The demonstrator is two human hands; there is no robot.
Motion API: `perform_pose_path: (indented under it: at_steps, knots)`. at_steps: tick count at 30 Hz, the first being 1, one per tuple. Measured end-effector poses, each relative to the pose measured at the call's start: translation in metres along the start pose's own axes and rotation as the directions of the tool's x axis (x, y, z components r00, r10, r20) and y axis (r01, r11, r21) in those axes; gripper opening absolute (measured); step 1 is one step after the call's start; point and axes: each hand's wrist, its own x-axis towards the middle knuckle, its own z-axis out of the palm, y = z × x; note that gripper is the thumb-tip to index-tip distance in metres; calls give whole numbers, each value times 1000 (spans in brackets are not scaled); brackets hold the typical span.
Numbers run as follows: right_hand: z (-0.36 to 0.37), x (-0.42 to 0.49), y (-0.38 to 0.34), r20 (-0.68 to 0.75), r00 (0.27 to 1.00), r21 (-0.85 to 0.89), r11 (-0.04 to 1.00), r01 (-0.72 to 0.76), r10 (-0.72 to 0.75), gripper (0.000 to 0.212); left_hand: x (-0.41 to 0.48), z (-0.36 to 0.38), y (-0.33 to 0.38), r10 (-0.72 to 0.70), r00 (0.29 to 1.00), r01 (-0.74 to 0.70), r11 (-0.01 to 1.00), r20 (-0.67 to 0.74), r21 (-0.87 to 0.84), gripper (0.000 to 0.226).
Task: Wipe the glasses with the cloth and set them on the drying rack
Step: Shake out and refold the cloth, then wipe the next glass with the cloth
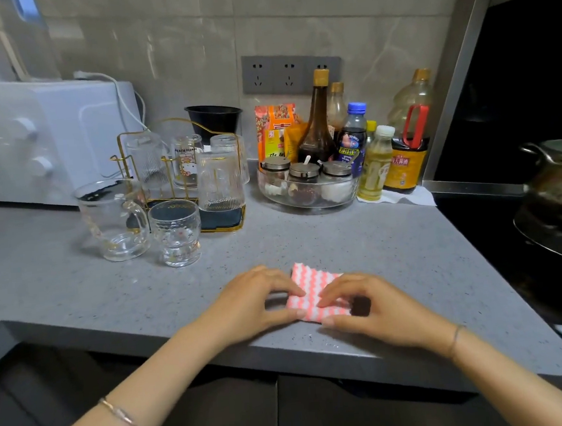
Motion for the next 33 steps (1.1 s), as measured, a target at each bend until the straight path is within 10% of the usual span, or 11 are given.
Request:
perform_pose_path:
  at_steps: [6,15,21,27,33]
  knots:
    - [0,1,0,-12,1000,-19,1000,-12,12,44,5,-11,6,67,996,-77,976,53,204,44]
    - [24,36,2,-224,959,308,946,-100,175,17,22,-14,6,-149,944,74,965,-293,-252,11]
    - [28,74,-14,-148,855,807,560,-186,497,27,-9,-47,-25,-312,470,388,913,-826,-124,80]
    - [37,104,-20,-94,851,867,462,-185,517,29,-4,-77,-65,-450,643,667,726,-619,165,103]
    - [46,108,-22,-17,862,887,405,-221,506,27,14,-80,-70,-472,663,745,495,-581,447,99]
